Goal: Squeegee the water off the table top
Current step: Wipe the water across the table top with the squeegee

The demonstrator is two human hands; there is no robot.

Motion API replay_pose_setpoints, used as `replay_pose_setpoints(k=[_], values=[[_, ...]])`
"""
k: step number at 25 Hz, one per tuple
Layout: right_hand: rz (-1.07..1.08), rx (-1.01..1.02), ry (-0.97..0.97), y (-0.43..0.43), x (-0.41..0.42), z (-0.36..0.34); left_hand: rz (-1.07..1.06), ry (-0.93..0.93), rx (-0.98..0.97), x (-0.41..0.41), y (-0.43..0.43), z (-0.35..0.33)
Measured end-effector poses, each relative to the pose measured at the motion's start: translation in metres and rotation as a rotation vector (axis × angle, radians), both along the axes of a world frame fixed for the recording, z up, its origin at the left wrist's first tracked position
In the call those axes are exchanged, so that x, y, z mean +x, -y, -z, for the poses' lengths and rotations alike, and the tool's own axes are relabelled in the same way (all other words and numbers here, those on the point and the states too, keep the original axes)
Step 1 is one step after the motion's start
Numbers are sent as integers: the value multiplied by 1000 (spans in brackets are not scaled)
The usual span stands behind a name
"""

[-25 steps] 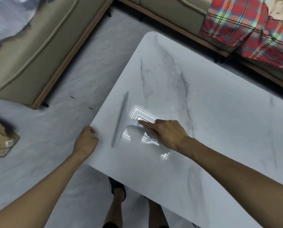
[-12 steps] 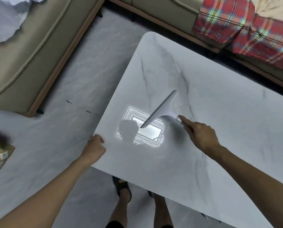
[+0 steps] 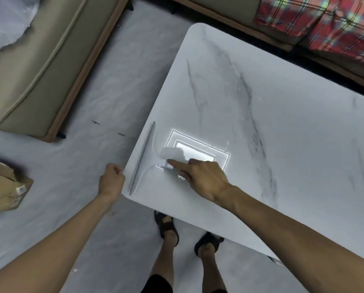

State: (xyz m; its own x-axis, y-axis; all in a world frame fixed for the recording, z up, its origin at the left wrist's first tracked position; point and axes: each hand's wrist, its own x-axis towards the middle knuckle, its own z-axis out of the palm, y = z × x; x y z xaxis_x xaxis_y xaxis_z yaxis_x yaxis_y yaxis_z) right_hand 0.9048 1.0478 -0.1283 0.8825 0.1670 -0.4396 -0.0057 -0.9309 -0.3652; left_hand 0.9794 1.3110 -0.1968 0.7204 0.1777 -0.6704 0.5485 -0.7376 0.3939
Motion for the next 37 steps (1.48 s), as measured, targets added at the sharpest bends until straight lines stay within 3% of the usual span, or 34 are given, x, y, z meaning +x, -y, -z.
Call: replay_pose_setpoints(k=[4, 12, 15, 18, 23, 27, 37], values=[[-119, -46, -20, -22, -1, 19, 84, -43, -7, -11, -7, 0], [236, -230, -34, 138, -96, -12, 259, -113, 63, -22, 22, 11], [296, -287, -34, 159, -116, -29, 288, -142, 87, -20, 29, 8], [182, -206, -1, 130, -99, -34, 183, -127, 77, -17, 26, 2], [-184, 41, -20, -7, -40, 1, -62, -67, -18, -15, -7, -4], [-280, 13, -22, -53, -33, 23, -33, -79, -27, -25, -21, -4], [-141, -281, 14, 129, -133, -14, 301, -141, 83, -51, 28, -2]])
